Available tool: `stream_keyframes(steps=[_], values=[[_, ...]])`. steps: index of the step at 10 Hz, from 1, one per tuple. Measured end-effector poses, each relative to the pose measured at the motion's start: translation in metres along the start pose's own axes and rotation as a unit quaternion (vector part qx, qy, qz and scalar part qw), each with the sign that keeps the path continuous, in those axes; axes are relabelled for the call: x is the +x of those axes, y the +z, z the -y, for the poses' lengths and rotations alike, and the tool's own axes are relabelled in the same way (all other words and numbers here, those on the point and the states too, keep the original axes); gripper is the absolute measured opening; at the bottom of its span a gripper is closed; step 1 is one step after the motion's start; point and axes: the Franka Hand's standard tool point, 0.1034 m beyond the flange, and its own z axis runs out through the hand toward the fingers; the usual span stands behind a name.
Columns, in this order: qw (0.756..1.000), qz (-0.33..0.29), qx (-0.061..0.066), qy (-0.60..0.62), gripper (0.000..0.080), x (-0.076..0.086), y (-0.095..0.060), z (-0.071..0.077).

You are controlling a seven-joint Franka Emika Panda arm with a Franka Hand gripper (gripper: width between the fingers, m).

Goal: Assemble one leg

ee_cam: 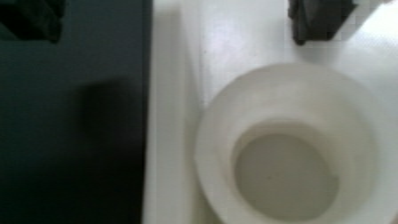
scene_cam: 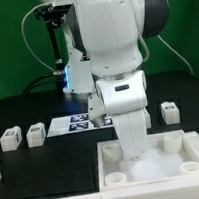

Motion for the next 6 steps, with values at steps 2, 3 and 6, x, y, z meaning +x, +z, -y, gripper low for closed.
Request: stream_keyframes(steps=[2,3,6], values=[[1.000,0.000,0.000,0.000,0.0649,0.000,0.000,0.000],[1.000,0.000,0.000,0.000,0.0649,0.000,0.000,0.000],[1.000,0.007,-0.016,0.009,0.0649,0.000,-0.030,-0.001]])
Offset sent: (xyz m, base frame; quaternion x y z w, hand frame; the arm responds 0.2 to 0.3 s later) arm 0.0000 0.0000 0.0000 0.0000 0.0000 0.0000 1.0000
